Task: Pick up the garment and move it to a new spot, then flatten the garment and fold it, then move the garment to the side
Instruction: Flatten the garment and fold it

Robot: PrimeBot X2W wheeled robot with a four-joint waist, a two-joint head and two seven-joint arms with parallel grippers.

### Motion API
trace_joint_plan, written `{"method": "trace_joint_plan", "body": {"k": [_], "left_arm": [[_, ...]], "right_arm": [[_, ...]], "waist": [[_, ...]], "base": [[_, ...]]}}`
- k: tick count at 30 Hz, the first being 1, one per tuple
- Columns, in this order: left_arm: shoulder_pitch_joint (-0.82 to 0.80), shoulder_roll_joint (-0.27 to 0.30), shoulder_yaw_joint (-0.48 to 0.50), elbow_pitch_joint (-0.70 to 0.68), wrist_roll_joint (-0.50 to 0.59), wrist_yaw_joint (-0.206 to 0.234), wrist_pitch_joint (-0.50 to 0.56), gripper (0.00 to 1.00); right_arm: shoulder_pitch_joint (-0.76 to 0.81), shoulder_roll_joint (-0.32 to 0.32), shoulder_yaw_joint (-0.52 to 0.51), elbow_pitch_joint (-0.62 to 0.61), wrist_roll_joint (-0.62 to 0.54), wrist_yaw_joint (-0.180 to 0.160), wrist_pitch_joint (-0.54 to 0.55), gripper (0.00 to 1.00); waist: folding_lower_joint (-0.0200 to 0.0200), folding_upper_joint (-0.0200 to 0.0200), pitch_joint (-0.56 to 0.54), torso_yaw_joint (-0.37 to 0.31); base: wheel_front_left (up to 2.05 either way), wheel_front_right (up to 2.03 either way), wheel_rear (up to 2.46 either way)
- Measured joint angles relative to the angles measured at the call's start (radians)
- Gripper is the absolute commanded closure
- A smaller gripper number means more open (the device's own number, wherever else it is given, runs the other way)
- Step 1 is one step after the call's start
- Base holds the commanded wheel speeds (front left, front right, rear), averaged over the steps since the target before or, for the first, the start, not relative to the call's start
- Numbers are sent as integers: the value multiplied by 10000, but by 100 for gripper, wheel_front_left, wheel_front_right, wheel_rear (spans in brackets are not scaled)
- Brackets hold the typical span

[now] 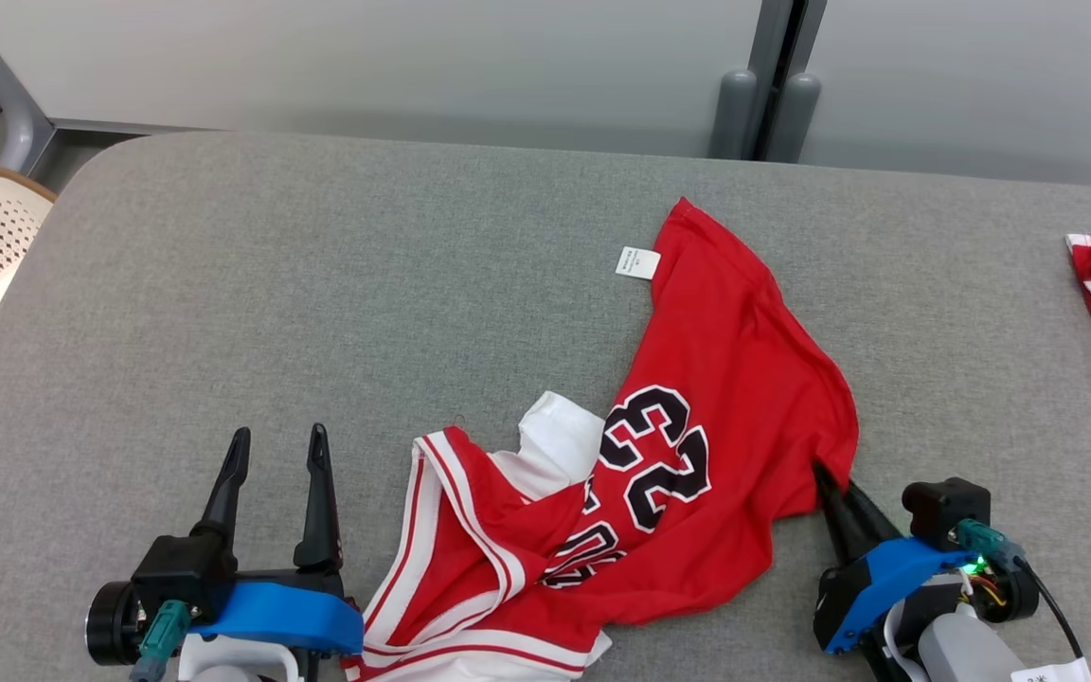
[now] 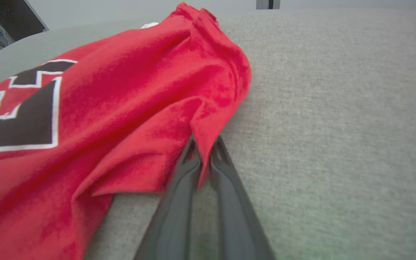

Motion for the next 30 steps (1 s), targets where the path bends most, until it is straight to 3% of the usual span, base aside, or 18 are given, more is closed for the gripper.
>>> {"method": "trace_joint_plan", "body": {"k": [5, 13, 21, 26, 27, 28, 30], "left_arm": [[93, 0, 84, 42, 29, 12, 0, 0], [301, 2, 153, 58, 23, 12, 0, 0], [337, -2, 151, -25, -33, 38, 0, 0], [324, -4, 194, -38, -31, 8, 0, 0], [322, -2, 211, -40, -23, 2, 0, 0], [320, 0, 221, -42, -13, 0, 0, 0], [315, 0, 226, -48, 0, 0, 0, 0]], "right_arm": [[92, -151, 360, -631, 29, 0, -50, 100], [1583, -1103, 326, -3428, 138, 0, 12, 100], [3897, -1521, -660, -6759, 205, 0, 1743, 100], [5107, -1407, -1160, -7873, 408, 2, 2780, 100], [5262, -1367, -1248, -7952, 420, 0, 2934, 64], [5380, -1331, -1319, -8021, 399, 2, 3003, 4], [5483, -1206, -1484, -8182, 359, 2, 2993, 0]], "waist": [[0, 0, -222, -187], [0, 0, -584, -713], [0, 0, -582, -1196], [-1, 0, -464, -1338], [-1, 0, -446, -1359], [-1, 0, -428, -1376], [-1, 0, -395, -1401]], "base": [[0, 0, 0], [0, 0, 0], [0, 0, 0], [0, 0, 0], [0, 0, 0], [0, 0, 0], [0, 0, 0]]}}
